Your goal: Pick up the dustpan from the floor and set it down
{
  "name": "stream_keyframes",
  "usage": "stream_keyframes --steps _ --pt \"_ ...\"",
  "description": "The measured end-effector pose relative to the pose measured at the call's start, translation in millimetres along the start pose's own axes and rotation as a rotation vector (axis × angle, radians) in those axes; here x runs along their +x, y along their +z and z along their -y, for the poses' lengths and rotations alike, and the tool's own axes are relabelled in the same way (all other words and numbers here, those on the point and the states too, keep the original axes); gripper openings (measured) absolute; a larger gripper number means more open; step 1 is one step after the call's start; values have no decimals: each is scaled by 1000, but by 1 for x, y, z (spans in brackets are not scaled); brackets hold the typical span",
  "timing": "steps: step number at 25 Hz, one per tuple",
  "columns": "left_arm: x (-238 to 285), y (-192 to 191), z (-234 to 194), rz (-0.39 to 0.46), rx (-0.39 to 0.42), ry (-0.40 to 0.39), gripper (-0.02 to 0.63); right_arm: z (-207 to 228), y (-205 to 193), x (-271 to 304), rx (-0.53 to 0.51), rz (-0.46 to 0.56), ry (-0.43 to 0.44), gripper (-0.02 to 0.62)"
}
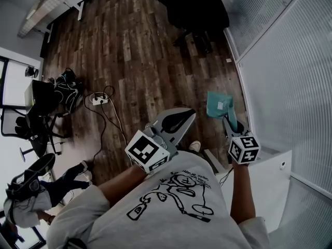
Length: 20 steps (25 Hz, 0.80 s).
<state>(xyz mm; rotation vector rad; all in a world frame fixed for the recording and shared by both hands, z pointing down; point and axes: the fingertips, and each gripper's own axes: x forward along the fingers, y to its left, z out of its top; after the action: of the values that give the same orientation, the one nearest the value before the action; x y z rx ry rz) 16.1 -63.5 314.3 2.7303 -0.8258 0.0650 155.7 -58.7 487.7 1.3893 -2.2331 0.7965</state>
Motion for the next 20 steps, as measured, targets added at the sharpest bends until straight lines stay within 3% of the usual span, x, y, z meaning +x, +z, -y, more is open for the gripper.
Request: stream_keyframes --steps 20 --pt "3 0 3 16 5 1 2 -45 53 -66 -53 115 22 60"
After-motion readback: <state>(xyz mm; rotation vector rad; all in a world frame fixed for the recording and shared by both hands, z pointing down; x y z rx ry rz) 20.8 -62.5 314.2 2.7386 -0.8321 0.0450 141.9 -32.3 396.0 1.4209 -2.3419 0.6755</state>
